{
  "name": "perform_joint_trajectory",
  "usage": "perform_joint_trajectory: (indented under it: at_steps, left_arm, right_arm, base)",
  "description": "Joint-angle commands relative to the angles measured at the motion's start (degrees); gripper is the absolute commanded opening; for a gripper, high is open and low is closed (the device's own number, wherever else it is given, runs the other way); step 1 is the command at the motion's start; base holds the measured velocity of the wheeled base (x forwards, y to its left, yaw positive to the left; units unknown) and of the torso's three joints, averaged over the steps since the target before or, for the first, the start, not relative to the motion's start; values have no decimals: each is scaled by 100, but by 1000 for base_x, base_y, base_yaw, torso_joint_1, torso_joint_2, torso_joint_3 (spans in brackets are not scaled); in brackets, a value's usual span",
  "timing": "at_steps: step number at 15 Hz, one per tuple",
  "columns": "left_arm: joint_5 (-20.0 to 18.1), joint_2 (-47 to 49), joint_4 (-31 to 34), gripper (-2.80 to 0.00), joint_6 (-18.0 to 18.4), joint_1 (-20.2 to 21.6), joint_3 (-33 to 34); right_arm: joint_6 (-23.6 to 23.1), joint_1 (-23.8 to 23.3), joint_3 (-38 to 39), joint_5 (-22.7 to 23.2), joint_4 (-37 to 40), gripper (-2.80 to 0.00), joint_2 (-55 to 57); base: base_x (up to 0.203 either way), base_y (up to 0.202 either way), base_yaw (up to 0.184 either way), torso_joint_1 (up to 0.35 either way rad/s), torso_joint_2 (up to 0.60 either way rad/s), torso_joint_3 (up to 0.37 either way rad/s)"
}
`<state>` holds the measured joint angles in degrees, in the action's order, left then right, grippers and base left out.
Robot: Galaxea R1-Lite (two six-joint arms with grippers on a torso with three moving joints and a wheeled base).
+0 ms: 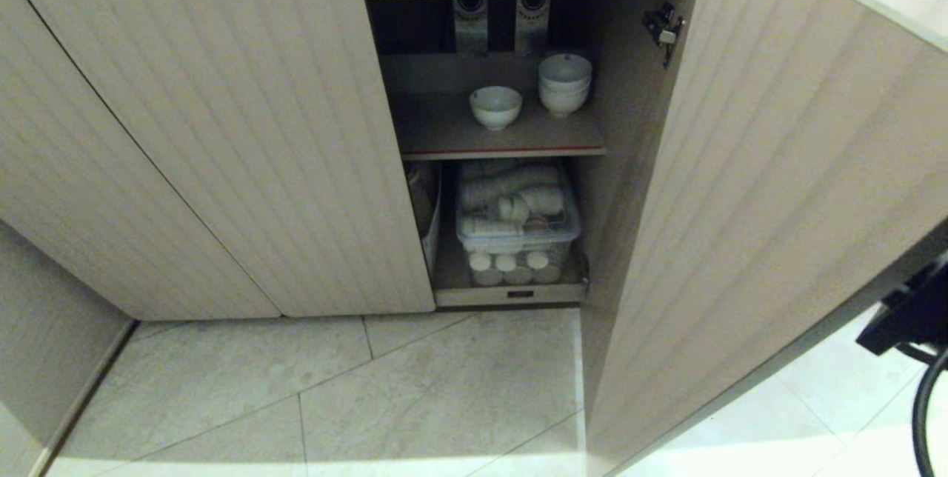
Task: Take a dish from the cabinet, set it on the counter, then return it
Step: Close the cabinet door
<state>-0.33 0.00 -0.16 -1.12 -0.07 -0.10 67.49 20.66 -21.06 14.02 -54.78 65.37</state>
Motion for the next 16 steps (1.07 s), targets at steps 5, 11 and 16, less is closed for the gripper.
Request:
perform_joint_trajectory:
  at_steps: [5, 11, 16]
  left_arm:
    - [-2, 0, -2, -280, -3, 2, 1]
    - [-2, 0, -2, -280, -3, -1, 1]
    - [-2, 0, -2, -280, -3, 7, 1]
  right_arm:
    - [-298, 222, -491, 22, -545, -280, 1069]
    - [-421, 349, -1232, 9, -1200, -280, 2086]
    - [-906, 358, -1928, 5, -1293, -280, 2835]
  base:
    - [0, 0, 0, 0, 0, 0]
    - [0, 0, 0, 0, 0, 0]
    - [0, 0, 0, 0, 0, 0]
